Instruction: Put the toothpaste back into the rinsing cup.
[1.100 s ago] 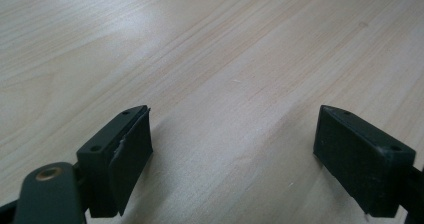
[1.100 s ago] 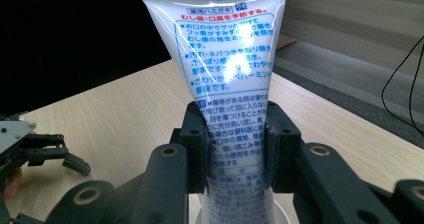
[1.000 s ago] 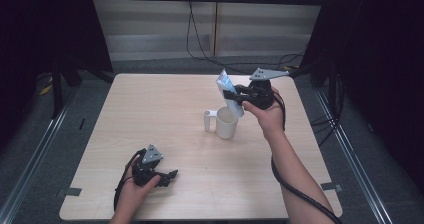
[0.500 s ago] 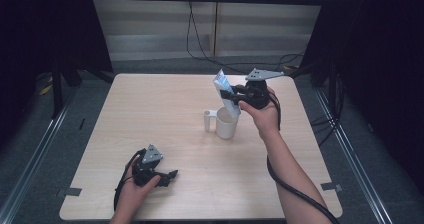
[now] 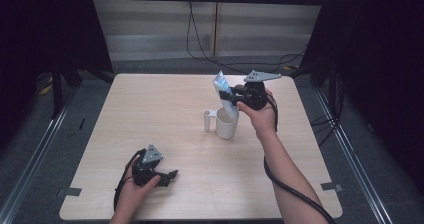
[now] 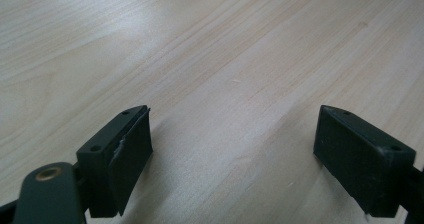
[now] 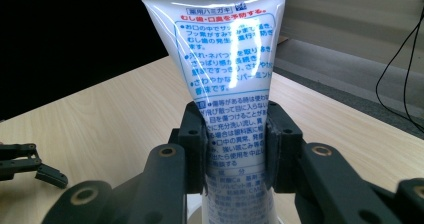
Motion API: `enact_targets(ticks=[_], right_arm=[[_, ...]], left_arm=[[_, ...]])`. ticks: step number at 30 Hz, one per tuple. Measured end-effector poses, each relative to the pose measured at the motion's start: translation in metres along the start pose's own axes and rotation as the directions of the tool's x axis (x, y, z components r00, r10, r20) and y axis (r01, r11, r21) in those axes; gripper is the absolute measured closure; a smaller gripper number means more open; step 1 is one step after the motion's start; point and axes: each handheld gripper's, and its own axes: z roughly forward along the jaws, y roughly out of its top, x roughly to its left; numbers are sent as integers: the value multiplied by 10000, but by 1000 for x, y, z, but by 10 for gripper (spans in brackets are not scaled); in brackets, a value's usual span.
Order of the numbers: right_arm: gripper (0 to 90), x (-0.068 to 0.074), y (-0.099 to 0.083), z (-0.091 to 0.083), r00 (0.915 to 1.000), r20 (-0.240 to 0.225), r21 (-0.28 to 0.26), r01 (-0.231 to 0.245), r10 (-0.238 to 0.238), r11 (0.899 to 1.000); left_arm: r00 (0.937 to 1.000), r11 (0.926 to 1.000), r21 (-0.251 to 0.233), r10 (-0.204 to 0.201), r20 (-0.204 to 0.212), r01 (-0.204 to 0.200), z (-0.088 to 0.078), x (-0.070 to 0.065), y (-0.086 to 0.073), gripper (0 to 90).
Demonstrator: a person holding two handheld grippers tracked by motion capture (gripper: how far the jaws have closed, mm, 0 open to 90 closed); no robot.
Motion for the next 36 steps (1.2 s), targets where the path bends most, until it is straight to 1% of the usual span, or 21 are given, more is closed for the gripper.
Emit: enact_targets(ticks=[6,10,15,31,34,36], right_arm=[[673,-1,-4,0,9999,-40,-17,-92,92,10000],[671,-1,-7,1,9999,-5,84,-102,102,9999],[670,-3,-10,1,9997,13,8,-227,227,9997],[668,-1,-15,8,9997,-32,79,-261,262,9996],[667,0,-17,10,9998,-20,104,-204,204,9997],[667,0,-19,10,9997,-35,114,-257,258,9996]], left_arm=[[10000,10000,2,1,-1,-1,0,0,0,153],[10000,10000,3,2,-3,-2,0,0,0,153],[10000,10000,0,1,-3,-1,0,0,0,153],[10000,10000,7,8,-3,-8,0,0,0,153],[10000,10000,4,4,-1,-4,0,0,0,153],[10000,10000,5,6,-1,-6,0,0,0,153]])
